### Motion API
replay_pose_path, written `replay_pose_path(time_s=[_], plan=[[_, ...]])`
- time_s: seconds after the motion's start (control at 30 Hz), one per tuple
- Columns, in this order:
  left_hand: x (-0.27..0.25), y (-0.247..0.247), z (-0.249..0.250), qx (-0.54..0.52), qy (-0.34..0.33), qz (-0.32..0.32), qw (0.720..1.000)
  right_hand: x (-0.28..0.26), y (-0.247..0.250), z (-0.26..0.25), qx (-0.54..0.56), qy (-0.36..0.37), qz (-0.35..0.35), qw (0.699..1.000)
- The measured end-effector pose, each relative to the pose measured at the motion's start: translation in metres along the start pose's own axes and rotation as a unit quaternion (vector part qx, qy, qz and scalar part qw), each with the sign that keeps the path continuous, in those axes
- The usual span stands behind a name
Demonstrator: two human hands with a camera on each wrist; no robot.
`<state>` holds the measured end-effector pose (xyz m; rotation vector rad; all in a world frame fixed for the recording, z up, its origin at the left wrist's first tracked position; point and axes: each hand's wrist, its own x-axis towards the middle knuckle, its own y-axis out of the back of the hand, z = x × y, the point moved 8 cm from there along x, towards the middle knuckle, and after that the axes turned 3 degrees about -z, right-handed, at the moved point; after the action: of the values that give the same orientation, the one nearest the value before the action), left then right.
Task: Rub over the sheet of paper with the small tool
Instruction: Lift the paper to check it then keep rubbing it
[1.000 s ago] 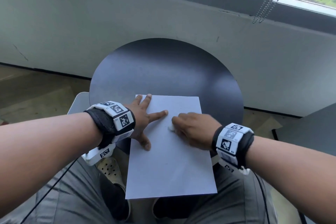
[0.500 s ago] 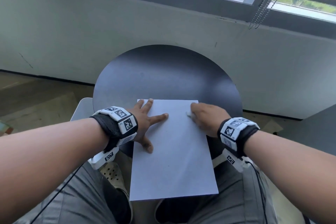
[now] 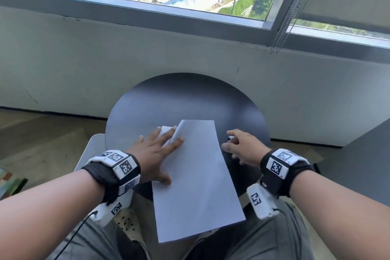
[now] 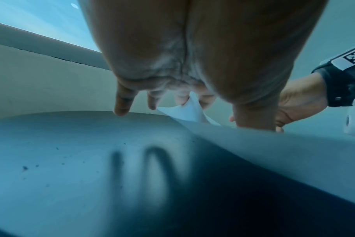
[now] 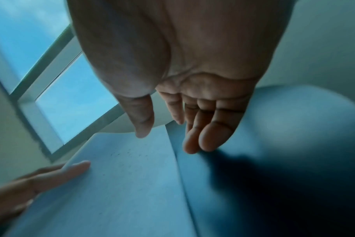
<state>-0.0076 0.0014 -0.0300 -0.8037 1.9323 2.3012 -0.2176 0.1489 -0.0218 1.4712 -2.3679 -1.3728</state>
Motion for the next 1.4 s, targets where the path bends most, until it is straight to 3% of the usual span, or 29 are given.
replay_pose_path(time_s=[0.13, 0.3, 0.43, 0.5, 0.57, 0.63, 0.77, 0.83, 0.97, 1.0, 1.1, 1.2, 1.4], plan=[[-0.01, 0.021, -0.001, -0.024, -0.056, 0.102, 0.993, 0.0, -0.014, -0.008, 0.158, -0.014, -0.016, 0.987], [-0.038, 0.057, -0.001, -0.07, -0.159, 0.246, 0.954, 0.0, -0.002, -0.029, 0.286, 0.005, -0.031, 0.958], [-0.058, 0.092, -0.018, -0.14, -0.116, 0.327, 0.927, -0.009, 0.023, -0.056, 0.34, 0.062, -0.01, 0.938], [-0.068, 0.115, -0.04, -0.273, -0.061, 0.378, 0.882, -0.021, 0.044, -0.075, 0.333, 0.12, 0.026, 0.935], [-0.073, 0.126, -0.061, -0.453, -0.017, 0.392, 0.801, -0.034, 0.067, -0.093, 0.284, 0.171, 0.073, 0.941], [-0.071, 0.131, -0.068, -0.584, -0.03, 0.384, 0.715, -0.049, 0.085, -0.11, 0.246, 0.214, 0.117, 0.938], [-0.081, 0.146, -0.065, -0.636, -0.035, 0.412, 0.652, -0.082, 0.099, -0.135, 0.187, 0.283, 0.196, 0.92], [-0.084, 0.141, -0.062, -0.637, -0.034, 0.415, 0.649, -0.085, 0.093, -0.131, 0.152, 0.272, 0.205, 0.928], [-0.069, 0.1, -0.05, -0.609, 0.014, 0.315, 0.727, -0.062, 0.056, -0.094, 0.11, 0.173, 0.122, 0.971], [-0.068, 0.098, -0.05, -0.603, 0.024, 0.31, 0.735, -0.059, 0.055, -0.09, 0.109, 0.164, 0.122, 0.973], [-0.068, 0.104, -0.059, -0.599, 0.04, 0.332, 0.727, -0.053, 0.06, -0.092, 0.127, 0.178, 0.129, 0.967], [-0.061, 0.094, -0.055, -0.603, 0.05, 0.264, 0.751, -0.045, 0.051, -0.089, 0.087, 0.16, 0.08, 0.98], [-0.061, 0.065, -0.057, -0.627, 0.107, 0.244, 0.732, -0.012, 0.075, -0.091, 0.0, 0.145, 0.109, 0.983]])
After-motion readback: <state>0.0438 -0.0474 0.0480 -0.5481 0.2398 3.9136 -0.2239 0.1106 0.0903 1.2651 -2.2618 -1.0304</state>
